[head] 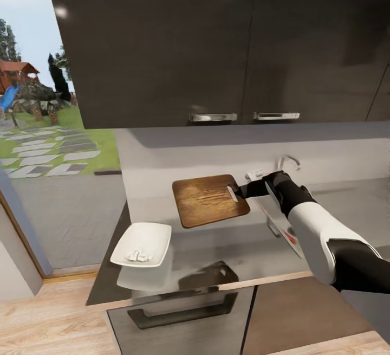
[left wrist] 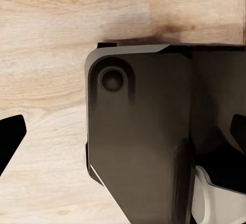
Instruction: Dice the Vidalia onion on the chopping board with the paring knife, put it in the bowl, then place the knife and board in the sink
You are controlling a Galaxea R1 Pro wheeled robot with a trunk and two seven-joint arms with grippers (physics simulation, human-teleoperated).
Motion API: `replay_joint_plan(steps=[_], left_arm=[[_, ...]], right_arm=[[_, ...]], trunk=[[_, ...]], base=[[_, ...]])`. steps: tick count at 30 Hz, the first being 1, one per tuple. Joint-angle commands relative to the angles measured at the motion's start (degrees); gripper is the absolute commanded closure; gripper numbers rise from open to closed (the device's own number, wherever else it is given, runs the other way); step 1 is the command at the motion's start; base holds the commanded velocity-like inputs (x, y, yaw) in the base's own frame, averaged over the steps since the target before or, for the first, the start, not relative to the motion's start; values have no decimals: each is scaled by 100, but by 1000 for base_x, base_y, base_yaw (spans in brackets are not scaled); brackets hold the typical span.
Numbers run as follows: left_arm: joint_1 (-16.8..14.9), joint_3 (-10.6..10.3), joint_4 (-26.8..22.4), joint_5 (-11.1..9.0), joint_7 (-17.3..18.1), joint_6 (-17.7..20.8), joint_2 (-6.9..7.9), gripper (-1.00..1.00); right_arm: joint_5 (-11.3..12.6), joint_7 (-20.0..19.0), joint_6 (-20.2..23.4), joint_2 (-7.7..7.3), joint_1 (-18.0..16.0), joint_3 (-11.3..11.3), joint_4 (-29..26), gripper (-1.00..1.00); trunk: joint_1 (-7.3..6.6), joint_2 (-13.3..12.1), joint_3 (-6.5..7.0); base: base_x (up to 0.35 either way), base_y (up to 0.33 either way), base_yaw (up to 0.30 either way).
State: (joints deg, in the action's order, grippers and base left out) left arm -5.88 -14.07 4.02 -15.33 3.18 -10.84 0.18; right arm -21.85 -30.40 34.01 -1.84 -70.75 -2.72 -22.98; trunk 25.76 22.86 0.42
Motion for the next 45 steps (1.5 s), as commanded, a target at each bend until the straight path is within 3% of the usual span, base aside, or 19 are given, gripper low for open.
replay_joint_plan(steps=[1, 4, 10, 20, 25, 27, 30, 32, 33, 35, 38, 40, 45], left_arm=[[-9, -43, 29, -58, 33, -41, -1, -100], [-9, -43, 29, -58, 33, -41, -3, -100], [-9, -43, 29, -58, 33, -41, -7, -100], [-9, -43, 29, -58, 33, -41, -8, -100], [-9, -43, 29, -58, 33, -41, -8, -100], [-9, -43, 29, -58, 33, -41, -9, -100], [-9, -43, 29, -58, 33, -41, -6, -100], [-9, -43, 29, -58, 33, -41, -6, -100], [-9, -43, 29, -58, 33, -41, -6, -100], [-9, -43, 29, -58, 33, -41, -6, -100], [-9, -43, 29, -58, 33, -41, -6, -100], [-9, -43, 29, -58, 33, -41, -5, -100], [-9, -43, 29, -58, 33, -41, -4, -100]], right_arm=[[-32, -47, 20, 3, 0, -45, -2, 100], [-30, -45, 8, 19, 0, -45, 107, 100], [-30, -36, -1, 197, 0, -45, 176, 100], [-35, -13, -4, 223, 0, -45, 249, 100], [47, 669, -8, 258, 0, -51, 250, 100], [417, 1249, -8, 267, 0, -76, 250, 100], [1484, 2291, -42, 281, 0, -107, 282, 100], [2114, 2984, -406, 331, 0, -106, 531, 100], [2297, 3250, -676, 405, 0, -106, 692, 100], [2434, 3730, -1042, 611, 0, -111, 880, 100], [2533, 4492, -1242, 925, 0, -114, 982, 100], [2679, 4662, -1294, 986, 0, -115, 1105, 100], [3836, 4926, -1397, 1032, 0, -115, 1470, 100]], trunk=[[2, 6, -2], [2, 6, -2], [2, 6, -2], [2, 6, -2], [2, 6, -2], [2, 6, -2], [2, 6, -2], [2, 6, -2], [2, 6, -2], [2, 6, -2], [2, 6, -2], [2, 6, -2], [2, 6, -2]], base=[[0, -320, 0], [0, -320, 0], [0, -320, 1], [0, -320, 113], [0, -320, 4], [0, -320, 0], [0, -320, 0], [0, -320, 0], [0, -320, 0], [0, -320, 0], [0, -320, 0], [0, -320, 0], [0, -320, 0]])
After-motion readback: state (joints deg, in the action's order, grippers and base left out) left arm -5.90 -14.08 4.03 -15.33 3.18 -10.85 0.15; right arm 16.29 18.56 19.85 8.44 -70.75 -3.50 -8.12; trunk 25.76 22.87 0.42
